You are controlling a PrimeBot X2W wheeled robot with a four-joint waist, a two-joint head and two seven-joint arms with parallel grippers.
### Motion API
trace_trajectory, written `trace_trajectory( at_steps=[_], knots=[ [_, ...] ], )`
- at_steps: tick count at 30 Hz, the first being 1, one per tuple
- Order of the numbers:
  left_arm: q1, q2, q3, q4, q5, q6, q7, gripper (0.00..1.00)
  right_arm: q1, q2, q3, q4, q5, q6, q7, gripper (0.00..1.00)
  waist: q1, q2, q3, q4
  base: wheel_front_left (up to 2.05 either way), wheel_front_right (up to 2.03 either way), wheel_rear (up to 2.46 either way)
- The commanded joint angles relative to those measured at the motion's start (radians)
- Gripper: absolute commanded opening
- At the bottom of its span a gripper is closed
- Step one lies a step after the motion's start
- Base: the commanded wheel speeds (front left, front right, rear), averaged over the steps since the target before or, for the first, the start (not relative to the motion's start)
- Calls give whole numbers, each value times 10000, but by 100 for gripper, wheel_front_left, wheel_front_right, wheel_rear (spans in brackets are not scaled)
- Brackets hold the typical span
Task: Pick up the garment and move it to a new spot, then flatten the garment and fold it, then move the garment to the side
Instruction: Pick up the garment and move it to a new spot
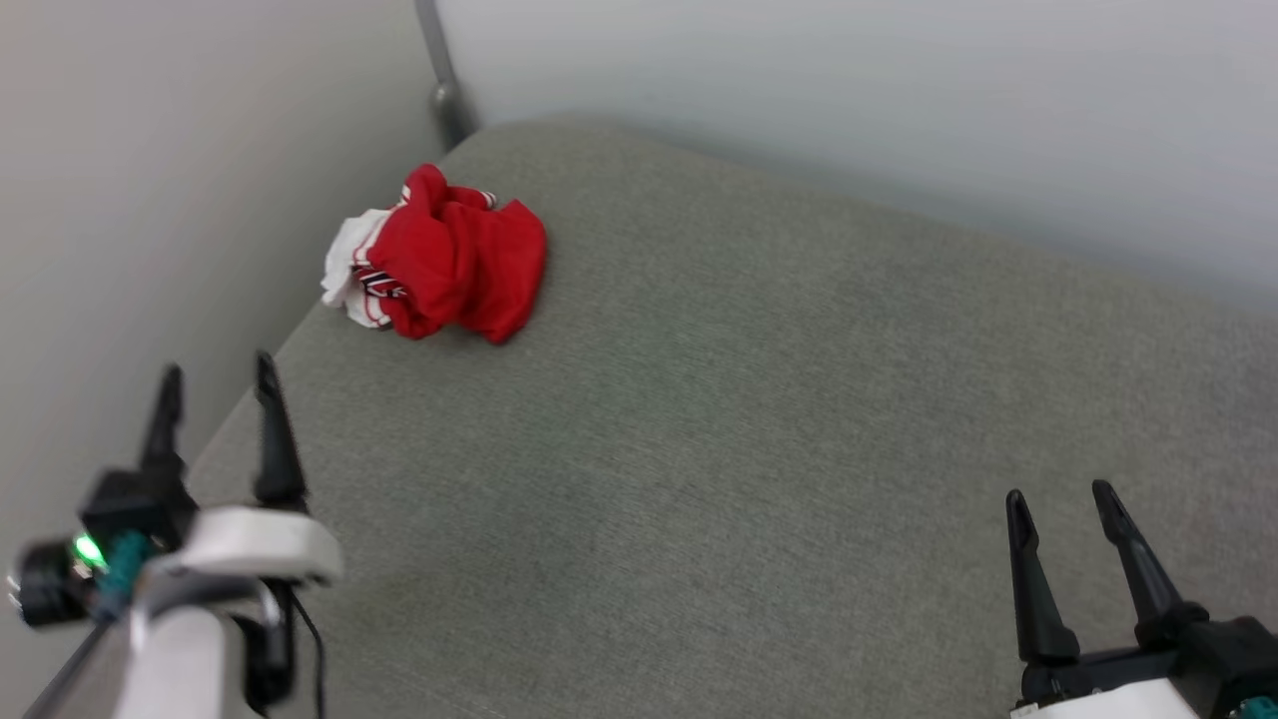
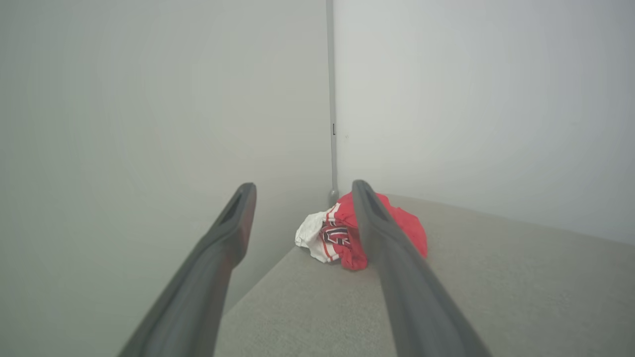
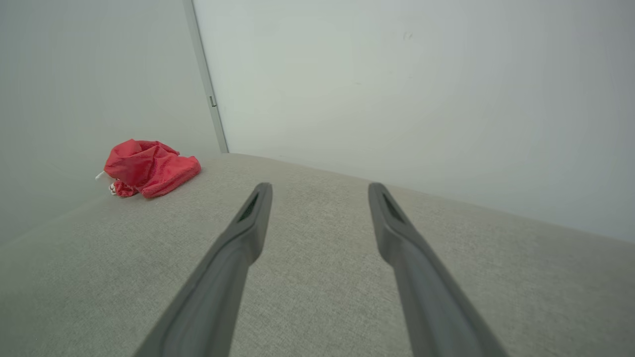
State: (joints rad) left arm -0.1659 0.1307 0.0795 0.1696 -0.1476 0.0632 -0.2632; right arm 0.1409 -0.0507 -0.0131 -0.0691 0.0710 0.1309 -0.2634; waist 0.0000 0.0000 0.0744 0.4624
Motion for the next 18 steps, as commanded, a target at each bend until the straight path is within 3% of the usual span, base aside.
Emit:
trace_trajectory(
  at_steps=[1, 12, 18],
  knots=[
    [-762, 450, 222, 351, 52, -197, -24, 100, -230, 11, -23, -91, -176, -5, -20, 100, 0, 0, 490, -424, 0, 0, 0],
    [-4992, 2381, 821, 2337, -208, -856, 416, 100, -985, 11, -448, -428, -825, -3, -20, 100, 0, 0, 2133, -1270, 0, 0, 0],
    [-7130, 3219, 647, 3674, -646, -1519, 1880, 100, -1556, 11, -546, -626, -1051, -5, -21, 100, 0, 0, 3125, -1684, 0, 0, 0]
  ],
)
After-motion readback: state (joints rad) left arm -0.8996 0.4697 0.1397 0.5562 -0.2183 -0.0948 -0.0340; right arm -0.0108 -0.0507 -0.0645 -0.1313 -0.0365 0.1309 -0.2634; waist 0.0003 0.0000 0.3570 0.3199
